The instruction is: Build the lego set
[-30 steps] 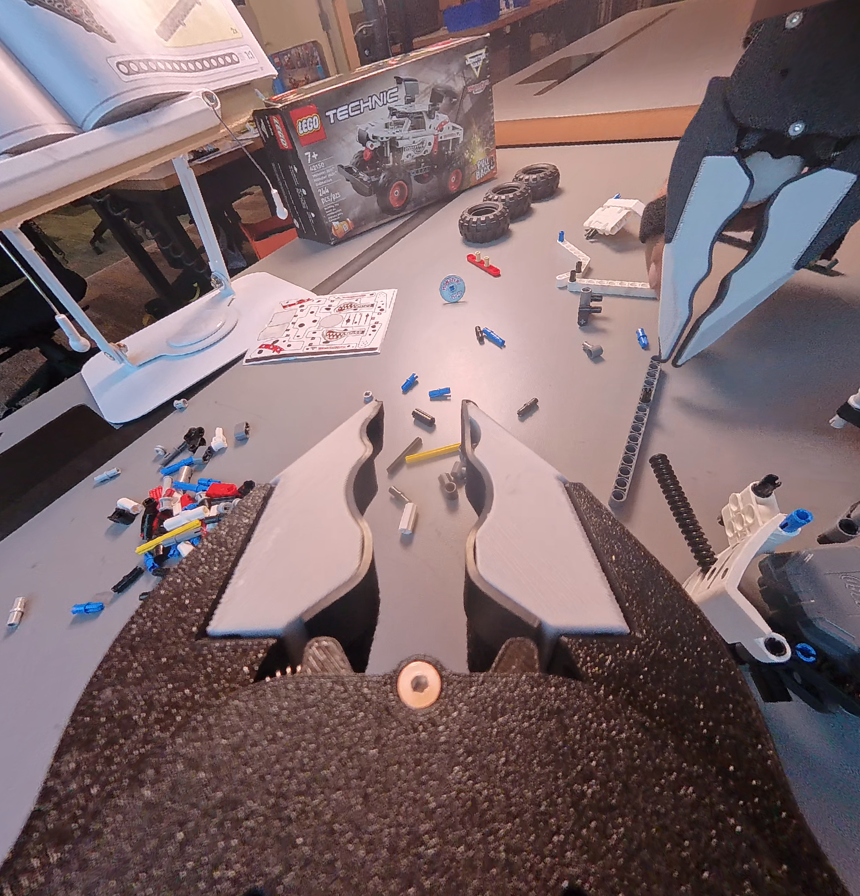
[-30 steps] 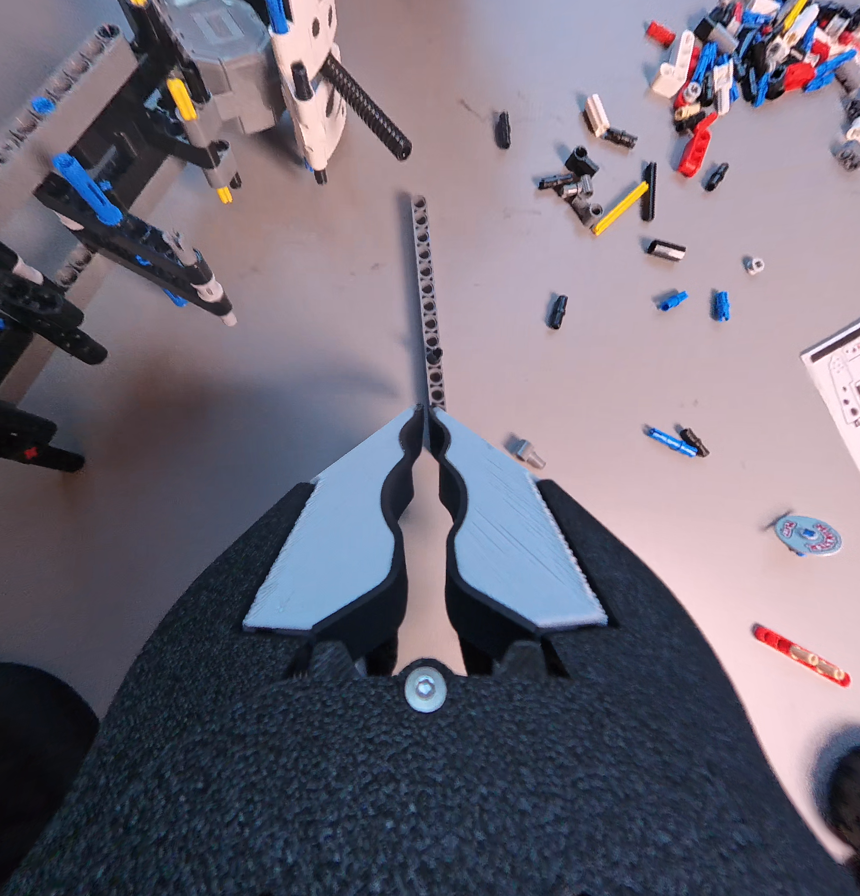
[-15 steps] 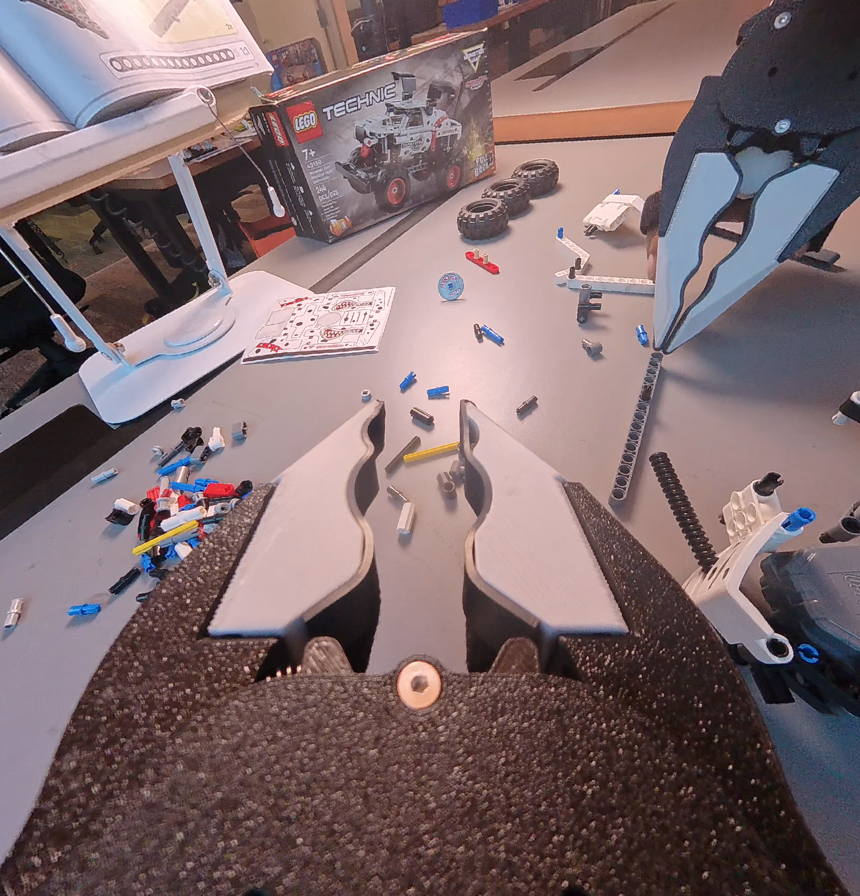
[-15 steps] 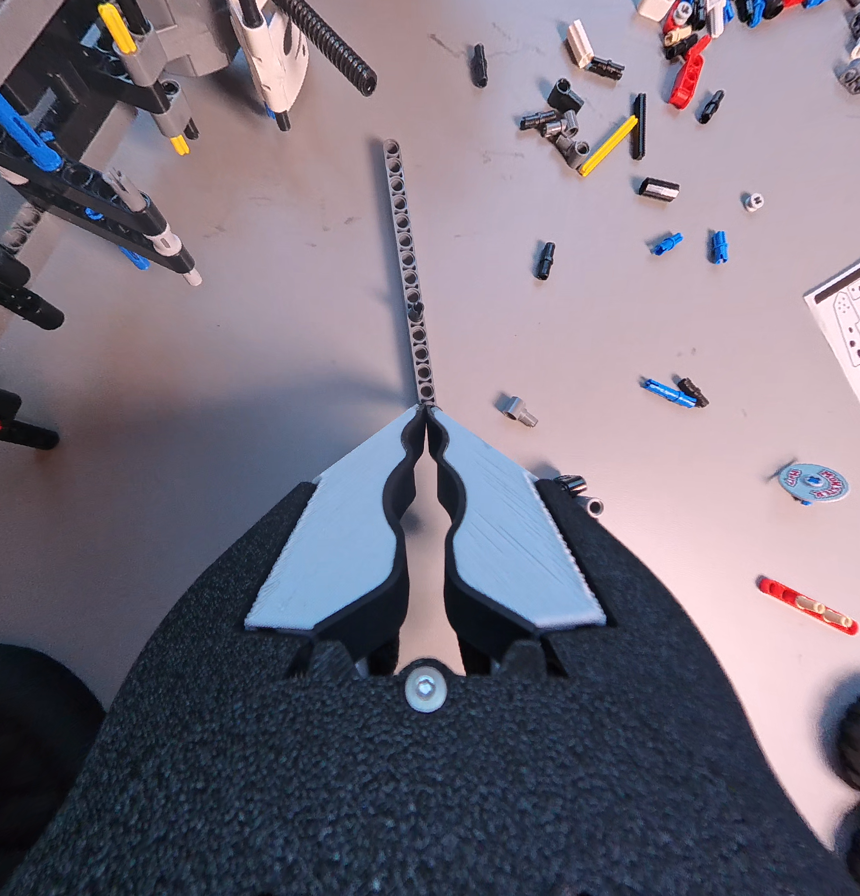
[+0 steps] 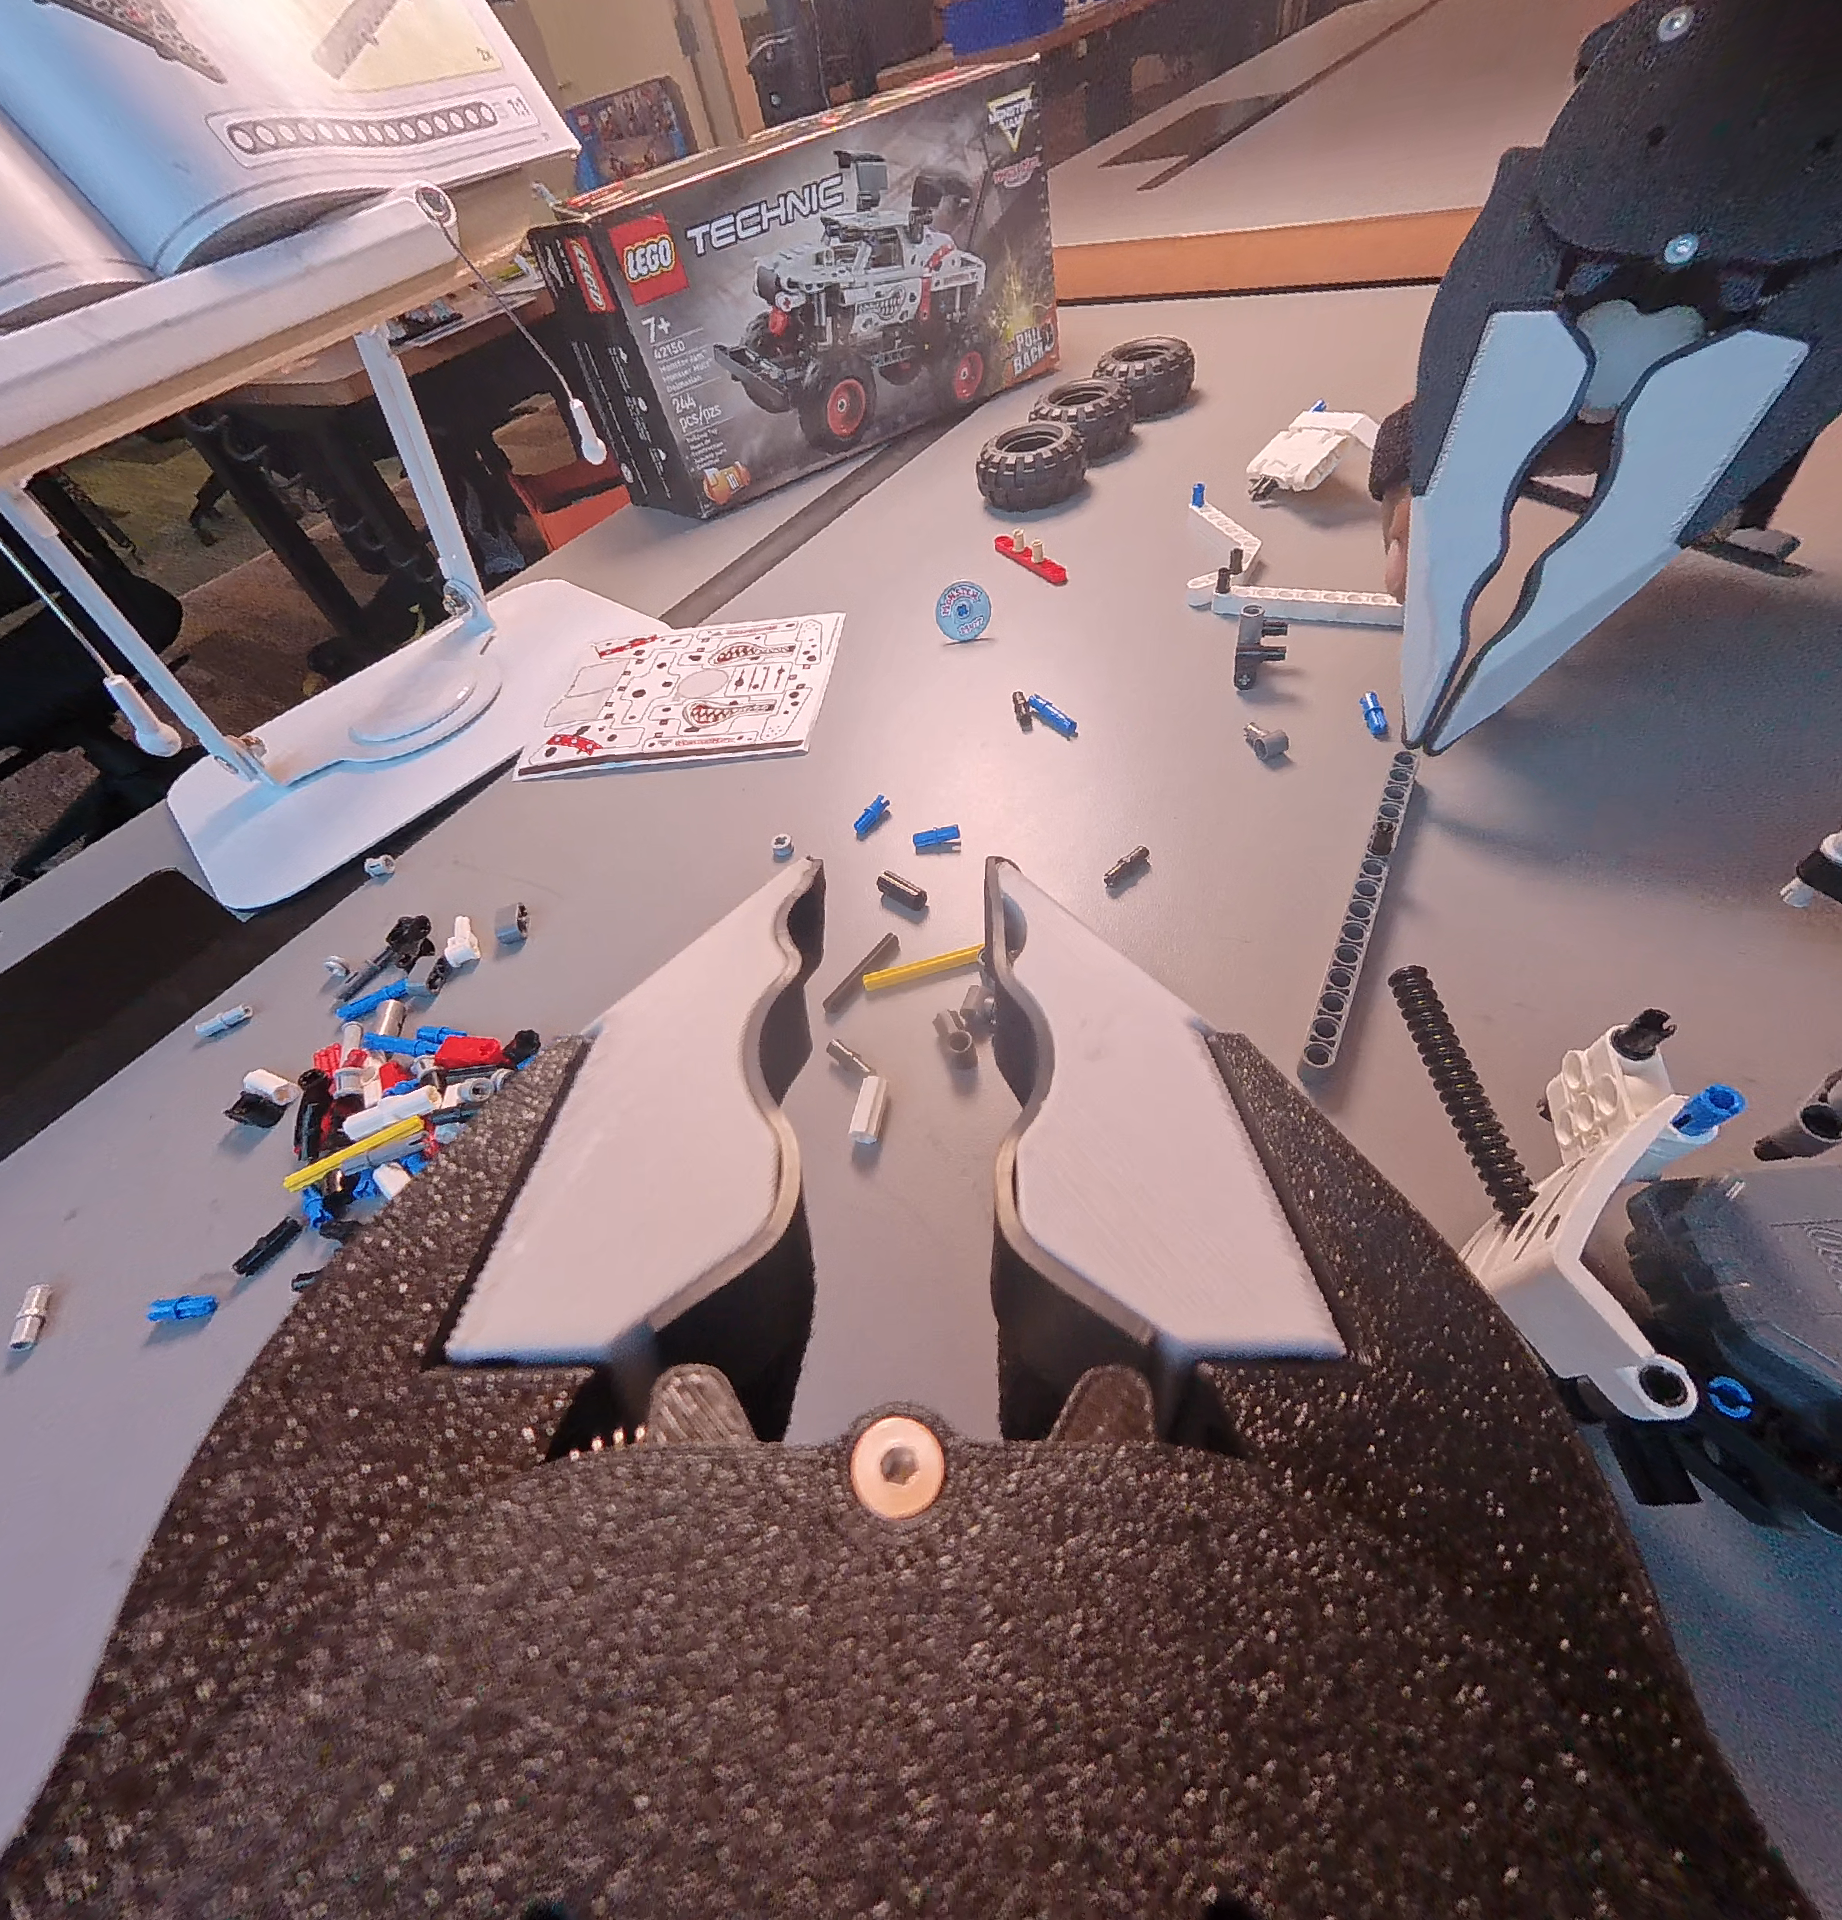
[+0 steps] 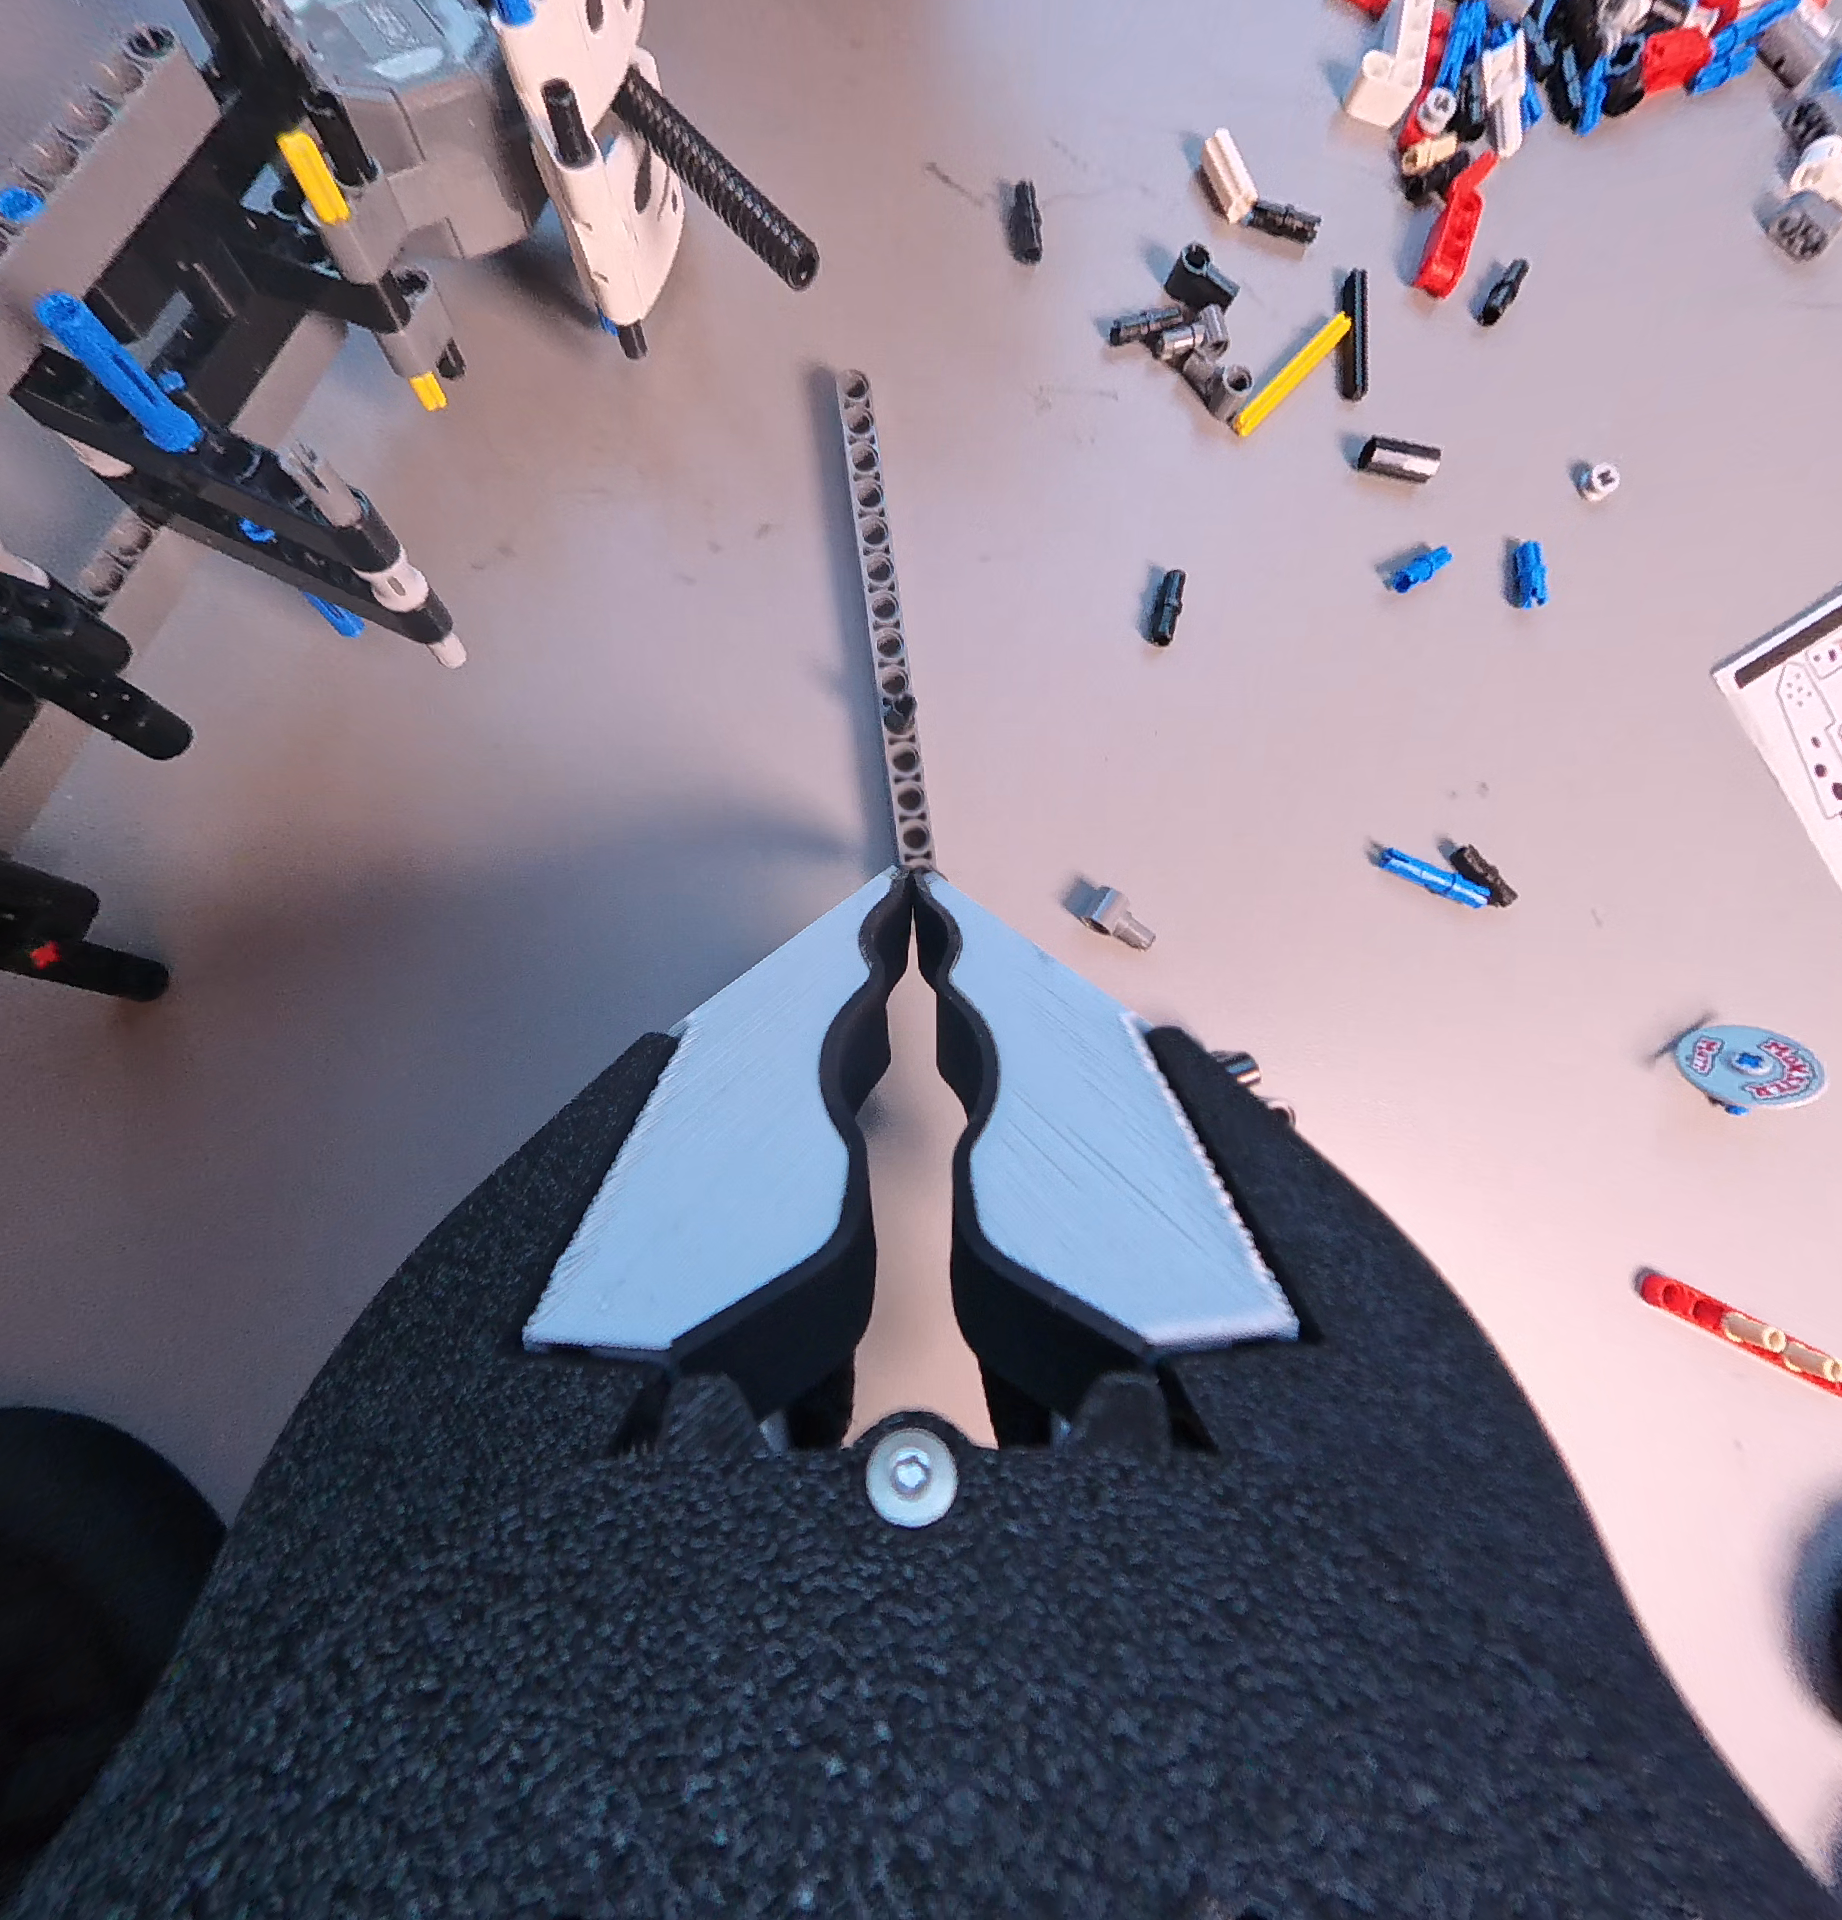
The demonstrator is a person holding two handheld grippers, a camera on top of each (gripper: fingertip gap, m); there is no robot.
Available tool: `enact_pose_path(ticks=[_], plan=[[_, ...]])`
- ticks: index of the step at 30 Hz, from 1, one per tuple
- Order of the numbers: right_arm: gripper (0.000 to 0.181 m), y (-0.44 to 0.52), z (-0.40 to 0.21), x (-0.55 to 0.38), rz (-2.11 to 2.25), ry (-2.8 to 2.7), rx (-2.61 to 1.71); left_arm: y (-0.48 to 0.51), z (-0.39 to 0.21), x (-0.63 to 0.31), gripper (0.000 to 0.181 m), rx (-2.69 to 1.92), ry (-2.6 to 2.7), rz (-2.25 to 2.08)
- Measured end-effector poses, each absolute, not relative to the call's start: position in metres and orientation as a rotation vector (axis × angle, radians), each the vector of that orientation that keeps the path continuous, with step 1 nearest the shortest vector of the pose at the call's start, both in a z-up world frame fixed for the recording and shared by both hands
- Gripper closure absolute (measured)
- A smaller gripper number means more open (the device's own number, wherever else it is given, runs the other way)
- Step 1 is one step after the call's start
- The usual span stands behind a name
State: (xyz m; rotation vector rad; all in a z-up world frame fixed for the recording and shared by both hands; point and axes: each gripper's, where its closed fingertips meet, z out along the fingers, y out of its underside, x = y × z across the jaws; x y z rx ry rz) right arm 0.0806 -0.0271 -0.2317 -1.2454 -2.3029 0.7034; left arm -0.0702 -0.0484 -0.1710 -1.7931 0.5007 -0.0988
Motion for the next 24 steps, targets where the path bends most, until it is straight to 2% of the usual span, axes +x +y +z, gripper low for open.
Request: enact_pose_path(ticks=[12, 15, 19, 24], plan=[[0.181, -0.028, -0.238, 0.080, 0.711, -2.314, -1.265, -0.048, -0.171, -0.070, 0.151, -1.796, 0.502, -0.100], [0.181, -0.028, -0.222, 0.073, 0.794, -2.237, -1.245, -0.048, -0.171, -0.072, 0.151, -1.799, 0.496, -0.089], [0.177, -0.002, -0.190, 0.047, 0.836, -2.032, -1.233, -0.046, -0.172, -0.080, 0.151, -1.811, 0.465, -0.086], [0.167, 0.000, -0.213, 0.019, 0.792, -2.143, -1.265, -0.045, -0.174, -0.088, 0.151, -1.825, 0.438, -0.073]])
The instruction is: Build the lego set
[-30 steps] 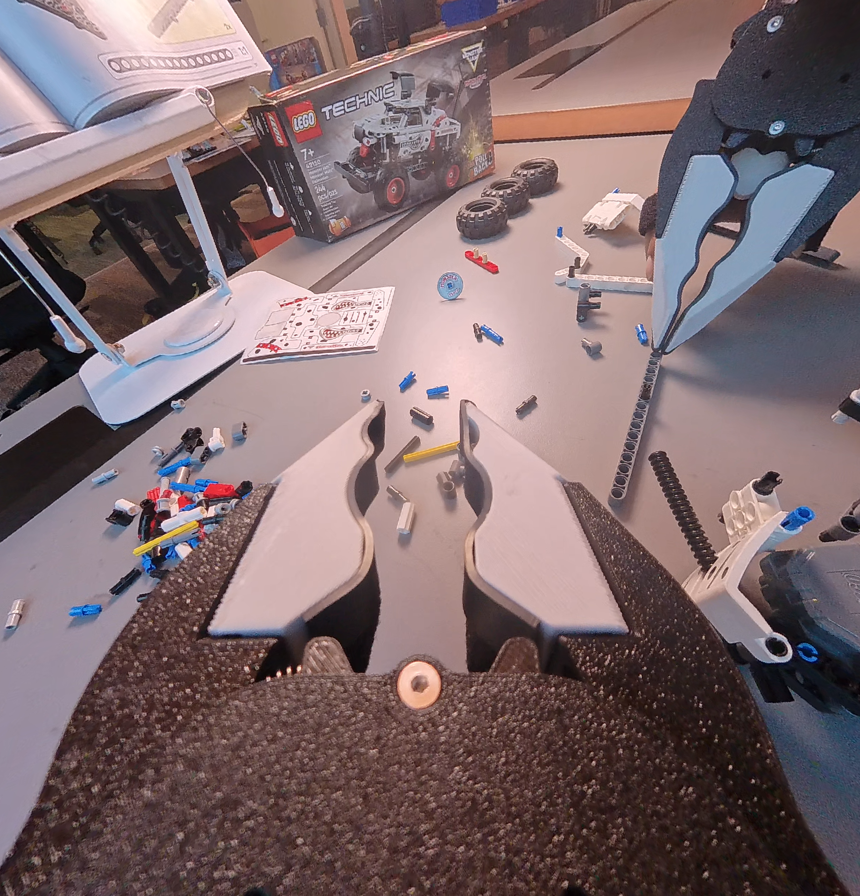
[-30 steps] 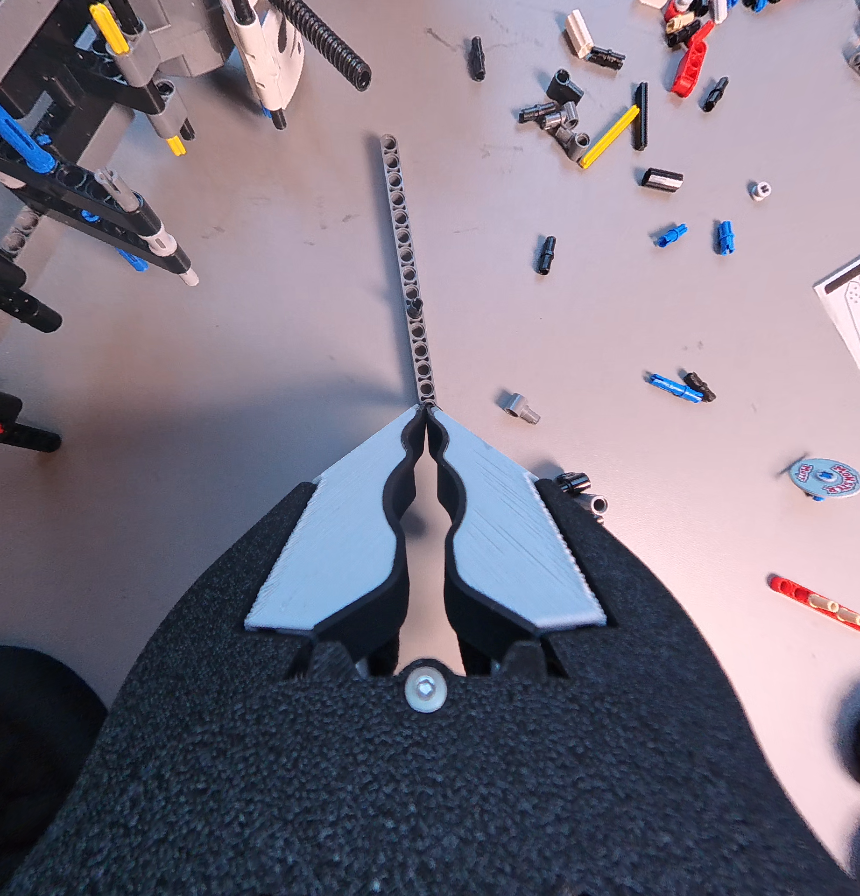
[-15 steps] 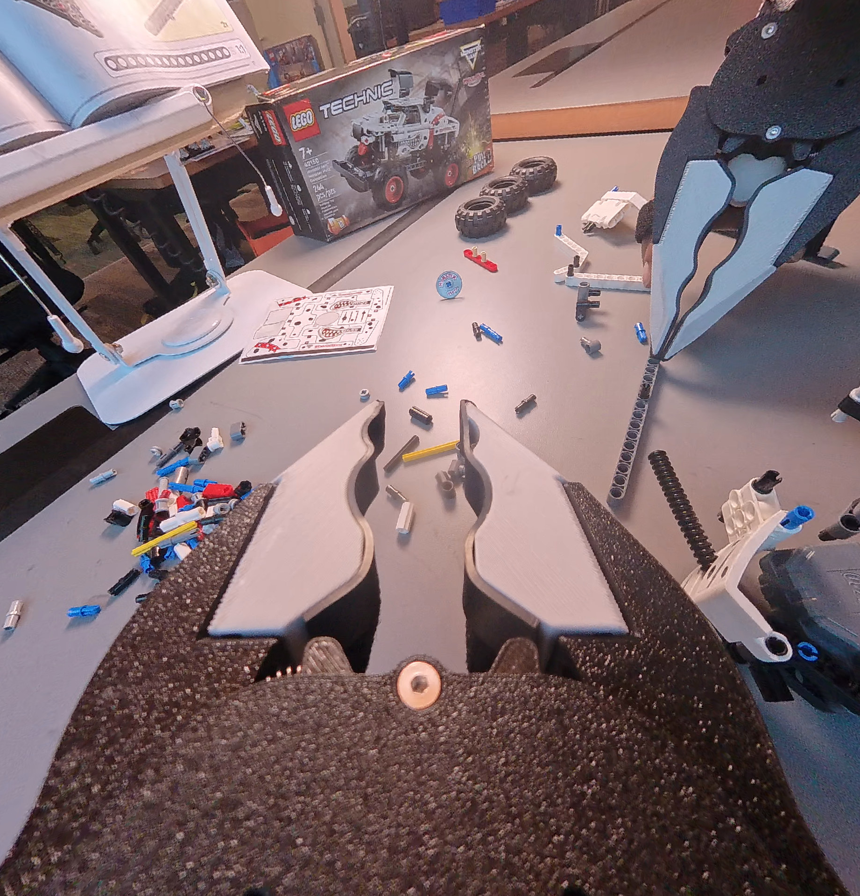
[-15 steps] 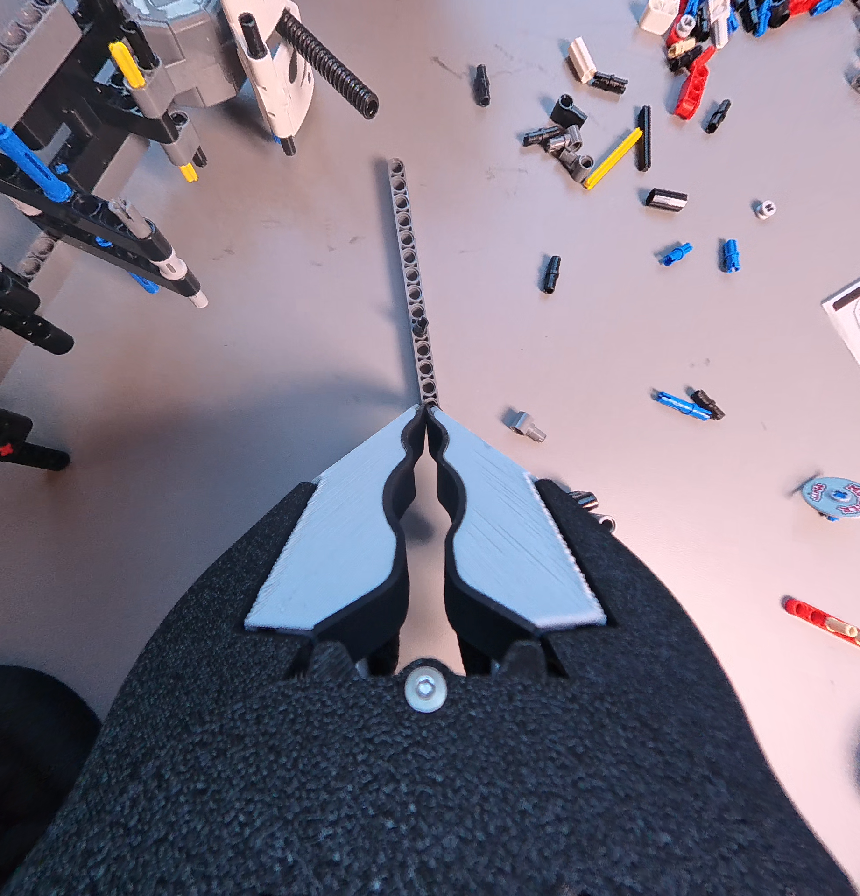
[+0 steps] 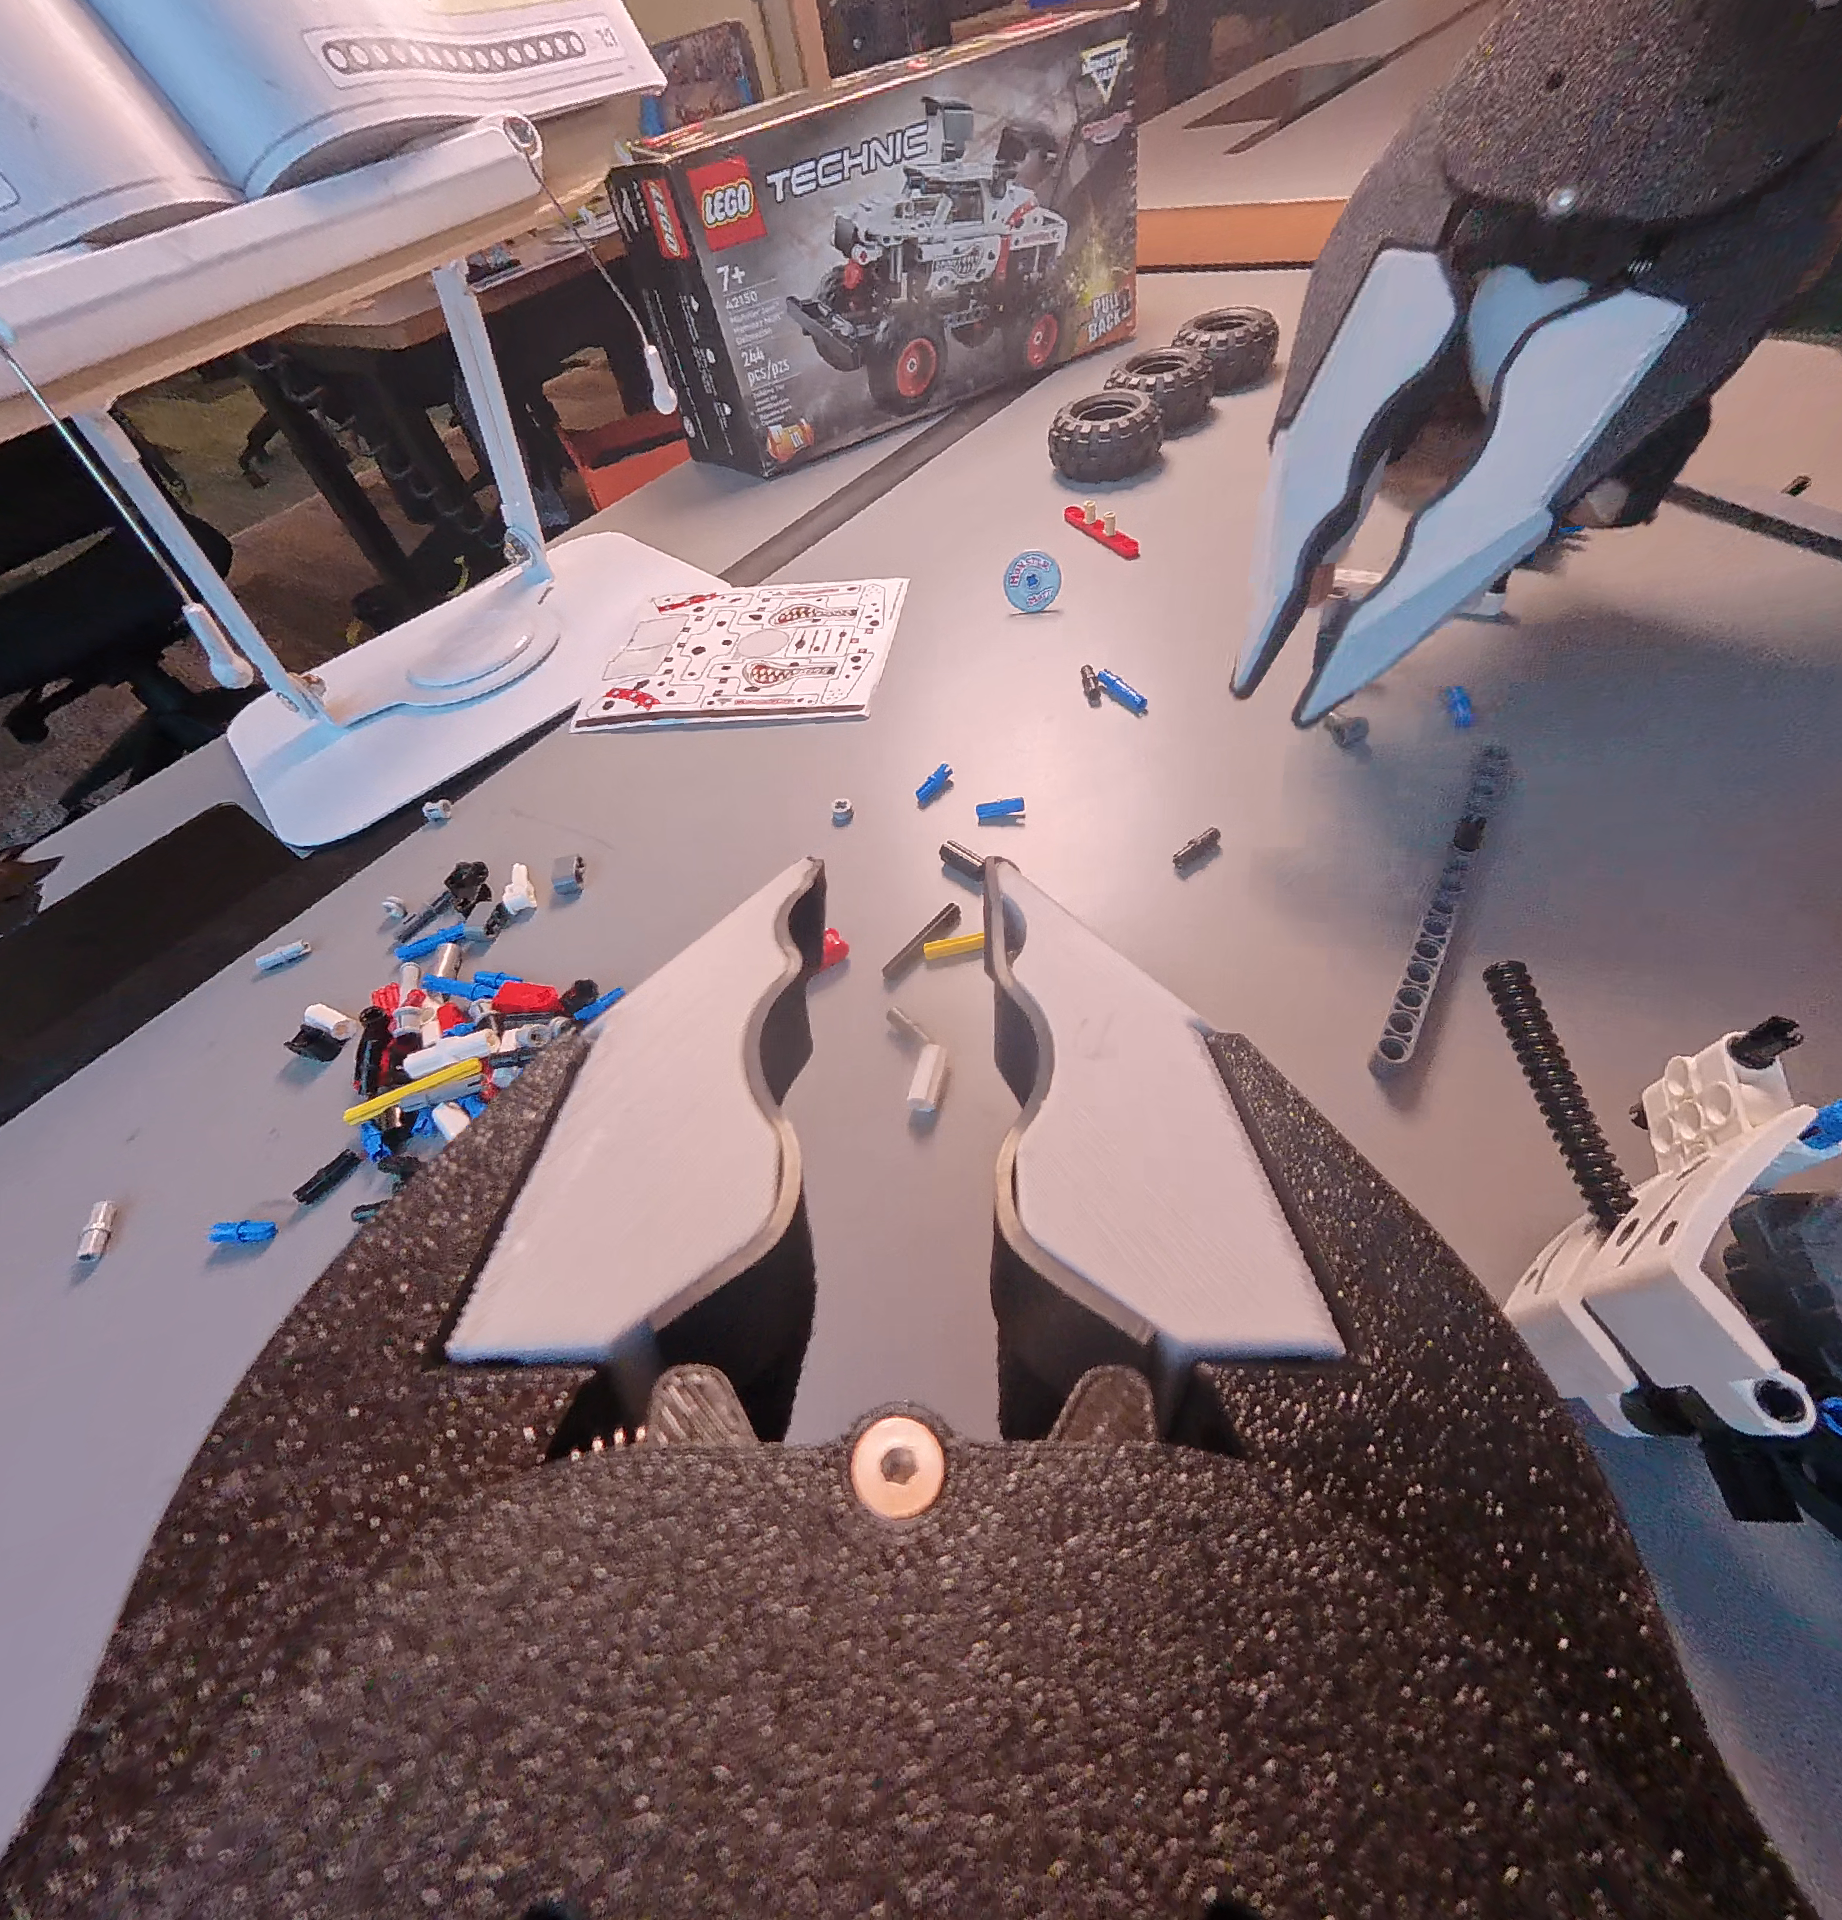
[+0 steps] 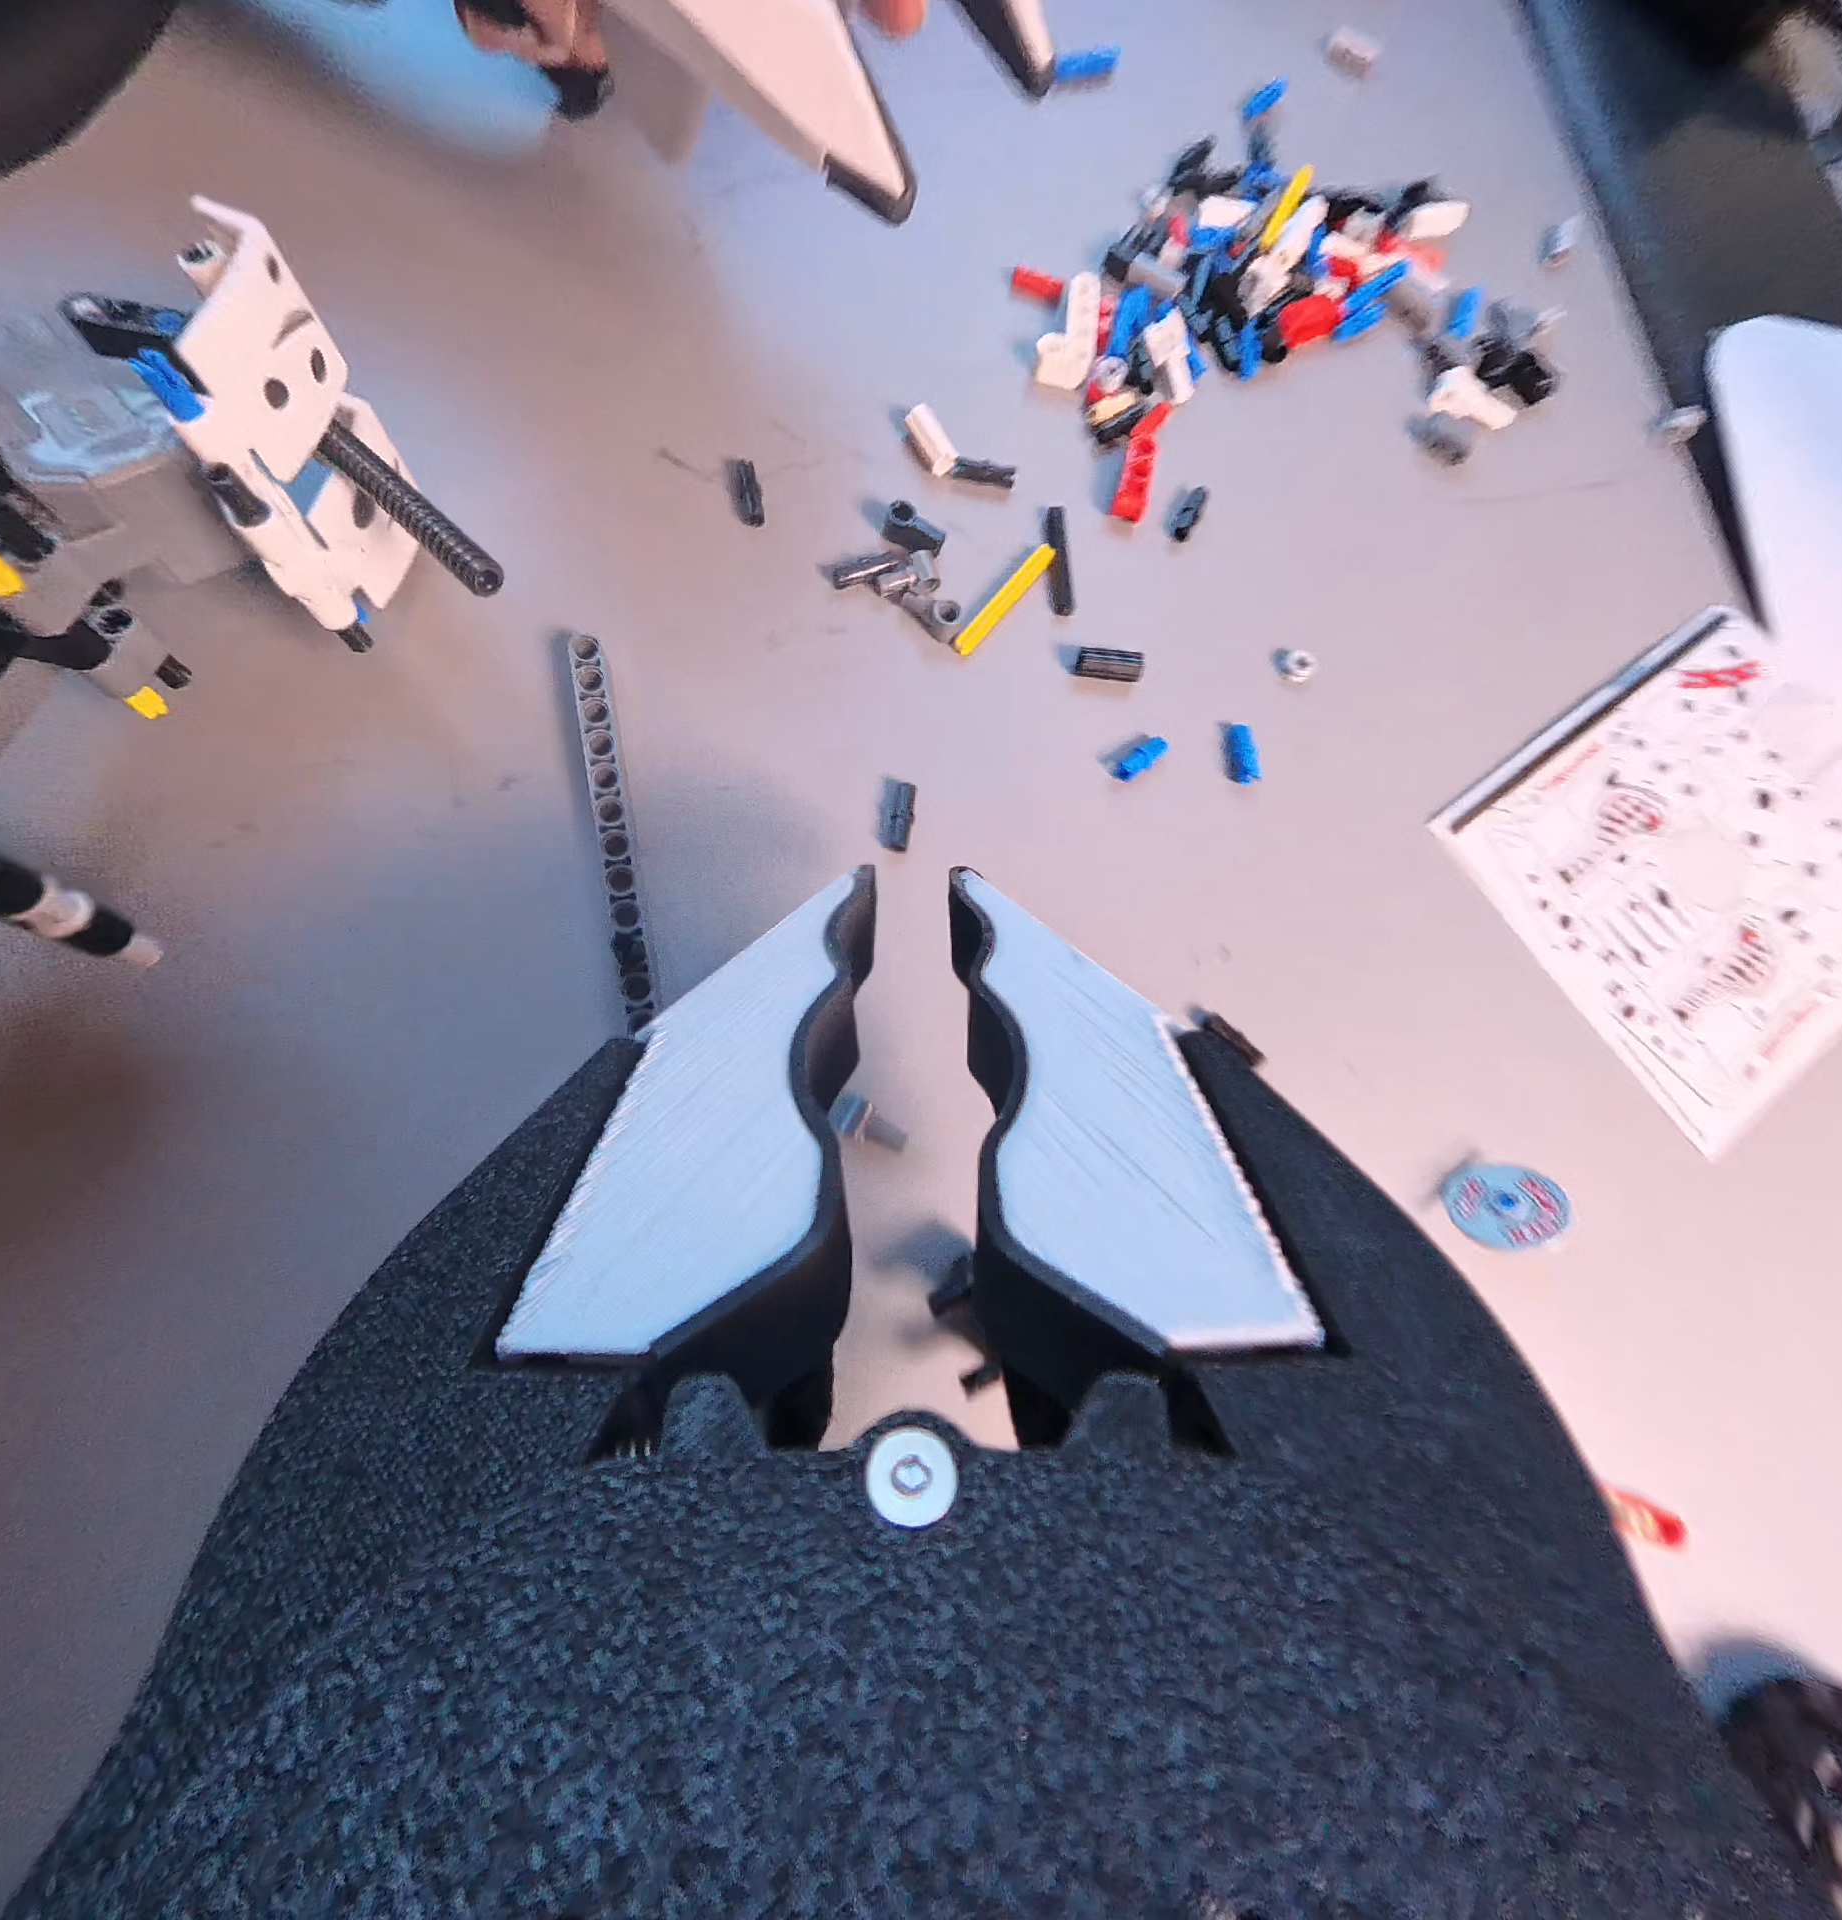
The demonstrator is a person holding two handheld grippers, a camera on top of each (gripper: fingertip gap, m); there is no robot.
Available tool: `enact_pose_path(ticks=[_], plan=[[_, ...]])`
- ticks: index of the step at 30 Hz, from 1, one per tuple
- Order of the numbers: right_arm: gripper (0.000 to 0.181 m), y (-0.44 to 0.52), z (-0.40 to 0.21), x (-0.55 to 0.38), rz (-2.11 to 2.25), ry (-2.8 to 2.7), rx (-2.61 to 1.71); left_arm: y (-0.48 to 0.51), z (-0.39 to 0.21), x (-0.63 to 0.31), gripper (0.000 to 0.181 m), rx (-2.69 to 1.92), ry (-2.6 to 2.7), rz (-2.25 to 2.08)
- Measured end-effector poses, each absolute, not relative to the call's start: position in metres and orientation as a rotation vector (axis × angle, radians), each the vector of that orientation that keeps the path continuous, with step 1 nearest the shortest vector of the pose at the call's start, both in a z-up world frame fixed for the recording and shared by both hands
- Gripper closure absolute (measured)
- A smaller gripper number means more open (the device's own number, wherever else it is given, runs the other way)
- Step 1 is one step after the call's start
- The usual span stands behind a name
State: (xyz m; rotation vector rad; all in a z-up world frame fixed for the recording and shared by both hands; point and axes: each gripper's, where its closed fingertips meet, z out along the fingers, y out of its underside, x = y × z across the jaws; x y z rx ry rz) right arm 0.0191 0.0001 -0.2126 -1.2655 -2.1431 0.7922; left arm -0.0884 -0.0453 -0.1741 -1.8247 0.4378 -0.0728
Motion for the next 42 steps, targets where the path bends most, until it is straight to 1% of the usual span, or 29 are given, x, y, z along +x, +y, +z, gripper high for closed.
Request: enact_pose_path(ticks=[5, 8, 10, 12, 17, 19, 21, 24, 25, 28, 32, 36, 42], plan=[[0.165, -0.011, -0.240, 0.000, 0.731, -2.282, -1.306, -0.047, -0.174, -0.093, 0.151, -1.834, 0.436, -0.048], [0.177, -0.011, -0.245, -0.001, 0.711, -2.304, -1.330, -0.047, -0.174, -0.091, 0.151, -1.833, 0.444, -0.062], [0.178, -0.008, -0.243, -0.001, 0.683, -2.292, -1.307, -0.047, -0.174, -0.085, 0.151, -1.831, 0.465, -0.080], [0.178, -0.014, -0.230, 0.000, 0.733, -2.249, -1.237, -0.051, -0.171, -0.068, 0.153, -1.811, 0.509, -0.162], [0.177, -0.055, -0.173, 0.012, 0.933, -2.102, -0.978, -0.069, -0.155, 0.002, 0.155, -1.777, 0.618, -0.577], [0.177, -0.066, -0.159, 0.017, 0.948, -2.074, -0.936, -0.071, -0.153, 0.017, 0.155, -1.777, 0.638, -0.609], [0.177, -0.073, -0.152, 0.022, 0.933, -2.068, -0.916, -0.073, -0.149, 0.028, 0.160, -1.757, 0.666, -0.631], [0.177, -0.077, -0.148, 0.027, 0.905, -2.064, -0.891, -0.078, -0.145, 0.037, 0.174, -1.744, 0.710, -0.628], [0.178, -0.079, -0.145, 0.029, 0.918, -2.058, -0.887, -0.079, -0.143, 0.038, 0.176, -1.736, 0.714, -0.625], [0.177, -0.082, -0.131, 0.033, 0.975, -2.002, -0.871, -0.083, -0.130, 0.041, 0.176, -1.696, 0.685, -0.694], [0.177, -0.087, -0.094, 0.037, 1.113, -1.808, -0.813, -0.087, -0.093, 0.043, 0.177, -1.547, 0.497, -1.077], [0.174, -0.089, -0.077, 0.039, 1.082, -1.708, -0.751, -0.090, -0.072, 0.044, 0.177, -1.420, 0.380, -1.368], [0.174, -0.090, -0.073, 0.041, 1.063, -1.679, -0.729, -0.091, -0.067, 0.048, 0.177, -1.384, 0.346, -1.498]])
